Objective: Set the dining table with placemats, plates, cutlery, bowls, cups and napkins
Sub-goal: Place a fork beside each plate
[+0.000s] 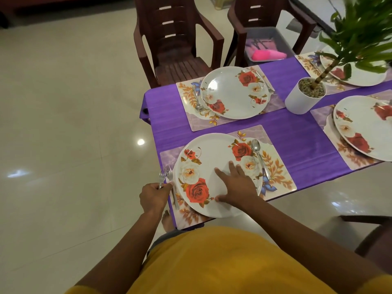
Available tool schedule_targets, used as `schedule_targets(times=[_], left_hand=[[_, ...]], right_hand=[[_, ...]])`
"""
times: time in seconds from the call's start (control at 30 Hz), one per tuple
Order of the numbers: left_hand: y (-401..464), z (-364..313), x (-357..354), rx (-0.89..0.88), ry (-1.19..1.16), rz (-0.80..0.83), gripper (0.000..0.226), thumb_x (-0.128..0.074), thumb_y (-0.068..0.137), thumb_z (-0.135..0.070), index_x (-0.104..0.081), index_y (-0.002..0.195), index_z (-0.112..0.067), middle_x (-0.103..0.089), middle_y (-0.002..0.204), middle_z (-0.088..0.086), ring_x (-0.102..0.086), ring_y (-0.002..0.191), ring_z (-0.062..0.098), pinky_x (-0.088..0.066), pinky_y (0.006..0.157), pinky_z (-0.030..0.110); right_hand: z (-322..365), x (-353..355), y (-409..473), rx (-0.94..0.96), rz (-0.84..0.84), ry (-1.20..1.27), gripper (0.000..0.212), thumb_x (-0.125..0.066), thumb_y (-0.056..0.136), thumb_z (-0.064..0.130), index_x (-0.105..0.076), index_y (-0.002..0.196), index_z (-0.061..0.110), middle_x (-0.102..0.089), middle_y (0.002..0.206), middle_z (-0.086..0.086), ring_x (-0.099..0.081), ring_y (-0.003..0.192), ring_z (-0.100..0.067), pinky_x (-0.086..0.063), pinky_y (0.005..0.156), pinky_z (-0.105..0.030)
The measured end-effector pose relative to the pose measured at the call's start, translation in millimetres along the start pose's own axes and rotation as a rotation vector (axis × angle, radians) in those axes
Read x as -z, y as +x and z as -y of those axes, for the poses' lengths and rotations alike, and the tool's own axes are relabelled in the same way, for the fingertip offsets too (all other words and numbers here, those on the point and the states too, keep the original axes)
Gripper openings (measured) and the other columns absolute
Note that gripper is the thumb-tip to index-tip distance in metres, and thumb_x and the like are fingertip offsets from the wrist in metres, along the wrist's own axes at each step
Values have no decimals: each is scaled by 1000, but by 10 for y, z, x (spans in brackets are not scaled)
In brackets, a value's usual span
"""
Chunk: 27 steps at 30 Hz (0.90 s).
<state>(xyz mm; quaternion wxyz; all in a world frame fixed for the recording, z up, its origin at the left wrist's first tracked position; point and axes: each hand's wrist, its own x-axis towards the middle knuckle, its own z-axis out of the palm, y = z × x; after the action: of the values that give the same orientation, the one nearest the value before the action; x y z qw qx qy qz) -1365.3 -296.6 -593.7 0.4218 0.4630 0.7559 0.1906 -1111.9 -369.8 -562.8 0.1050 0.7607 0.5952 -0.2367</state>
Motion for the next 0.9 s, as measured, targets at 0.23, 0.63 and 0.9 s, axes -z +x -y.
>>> schedule_targets(times=[0.23, 0.63, 0.9], left_hand=[[-24, -20, -13, 28, -1, 6, 39, -81, 89, -41, -73, 71, -7, -73, 69, 3, -73, 65, 24, -58, 72, 38], [-45, -46, -21, 57, -13, -6, 42, -83, 87, -39, -72, 67, -4, -73, 66, 7, -72, 63, 27, -58, 73, 41], [-48, -47, -17, 58, -17, 0, 40, -81, 88, -41, -72, 70, -6, -74, 70, 5, -73, 65, 26, -60, 74, 41]], right_hand=[[-38, 1, -2, 19, 24, -4, 110, -75, 78, 68, -7, 161, 43, 4, 172, -12, -1, 158, -40, -28, 119, -59], [-99, -20, -3, 49, 37, 18, 115, -79, 76, 65, -5, 162, 43, 10, 172, -9, 4, 159, -36, -28, 120, -59], [-129, -27, -14, 73, 34, 13, 114, -80, 77, 64, -7, 162, 43, 8, 172, -9, 2, 159, -35, -29, 120, -58]])
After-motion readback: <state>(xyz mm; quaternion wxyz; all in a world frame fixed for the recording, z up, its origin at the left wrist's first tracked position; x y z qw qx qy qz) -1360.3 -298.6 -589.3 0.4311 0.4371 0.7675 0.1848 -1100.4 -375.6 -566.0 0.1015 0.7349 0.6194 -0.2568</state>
